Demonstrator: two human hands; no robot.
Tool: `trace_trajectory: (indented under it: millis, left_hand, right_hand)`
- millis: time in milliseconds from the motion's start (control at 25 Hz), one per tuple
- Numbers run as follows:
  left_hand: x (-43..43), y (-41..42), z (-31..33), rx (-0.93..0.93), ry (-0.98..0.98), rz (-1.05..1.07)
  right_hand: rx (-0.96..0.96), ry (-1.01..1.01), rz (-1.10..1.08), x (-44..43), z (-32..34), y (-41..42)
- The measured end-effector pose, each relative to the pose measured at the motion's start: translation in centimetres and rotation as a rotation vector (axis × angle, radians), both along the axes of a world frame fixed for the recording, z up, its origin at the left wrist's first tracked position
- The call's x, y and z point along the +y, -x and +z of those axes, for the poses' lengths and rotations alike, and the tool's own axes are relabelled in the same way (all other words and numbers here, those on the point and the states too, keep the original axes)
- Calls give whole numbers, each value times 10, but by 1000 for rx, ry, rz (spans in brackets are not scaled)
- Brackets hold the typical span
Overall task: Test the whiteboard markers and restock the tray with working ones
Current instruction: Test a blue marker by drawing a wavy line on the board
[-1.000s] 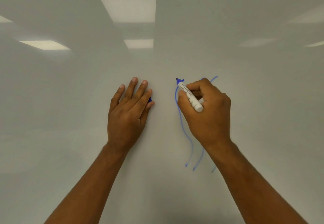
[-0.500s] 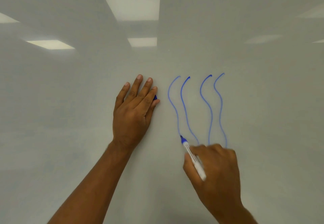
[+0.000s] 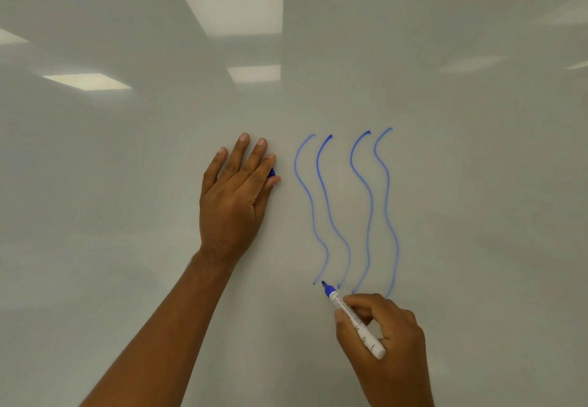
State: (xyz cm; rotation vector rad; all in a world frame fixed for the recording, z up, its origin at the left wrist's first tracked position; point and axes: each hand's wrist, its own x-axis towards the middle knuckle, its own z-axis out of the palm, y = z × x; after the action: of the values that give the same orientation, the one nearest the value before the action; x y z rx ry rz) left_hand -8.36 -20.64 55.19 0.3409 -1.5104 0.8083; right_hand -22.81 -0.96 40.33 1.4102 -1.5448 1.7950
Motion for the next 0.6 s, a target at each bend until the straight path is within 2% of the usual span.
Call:
trace_trajectory:
  millis: [160,240,320,440,600]
  left_hand:
    - [25,-1,-3,31,-106,-112]
    - [49,0,-16,105,-173,-277]
    - [83,3,-36,230,-407,-612]
    - [133,8,-71,464,-894,-1044]
    - [170,10,-110,573,-1426,-1521]
  right_hand:
    - [-124,-21,86,19,-9,3]
    - [-122,-18,86,28,-10,6]
    - [-157,-7,122,39,-10,7]
    - [-161,51,195,61,-3,0]
    - [-126,73,229,86,7,-15]
